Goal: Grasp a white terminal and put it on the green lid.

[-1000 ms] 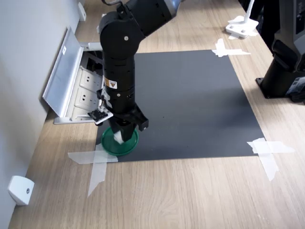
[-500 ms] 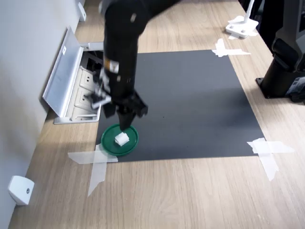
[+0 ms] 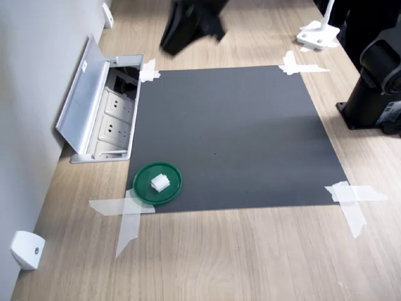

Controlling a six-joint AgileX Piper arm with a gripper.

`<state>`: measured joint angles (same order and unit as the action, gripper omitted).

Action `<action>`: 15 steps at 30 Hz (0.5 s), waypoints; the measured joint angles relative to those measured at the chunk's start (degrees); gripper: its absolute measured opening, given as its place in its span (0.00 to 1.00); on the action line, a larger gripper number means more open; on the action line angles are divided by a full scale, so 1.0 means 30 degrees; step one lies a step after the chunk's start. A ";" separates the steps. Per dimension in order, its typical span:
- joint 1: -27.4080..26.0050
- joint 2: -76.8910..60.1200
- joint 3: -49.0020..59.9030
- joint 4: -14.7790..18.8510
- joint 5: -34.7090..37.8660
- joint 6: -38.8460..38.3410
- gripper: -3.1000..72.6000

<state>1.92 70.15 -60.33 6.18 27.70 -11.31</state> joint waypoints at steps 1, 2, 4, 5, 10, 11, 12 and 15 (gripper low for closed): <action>-0.0374 -0.1073 0.0862 0.0045 -0.0419 0.0158 0.03; -0.0733 -0.2147 0.1773 0.0045 -0.0760 0.0295 0.03; -0.1401 -0.4296 0.3746 0.0045 -0.1393 0.0558 0.03; -0.1636 -0.5164 0.4572 0.0045 -0.1609 0.0609 0.03; -0.2445 -1.0670 0.9675 0.0045 -0.3256 0.0694 0.03; -0.2490 -1.1804 1.0643 0.0047 -0.3649 0.0713 0.03; -0.2511 -1.2955 1.1577 0.0091 -0.4038 0.0751 0.03; -0.2527 -1.6104 1.4224 0.0115 -0.5451 0.0769 0.03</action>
<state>-5.66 21.84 -17.65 6.53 11.35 -9.00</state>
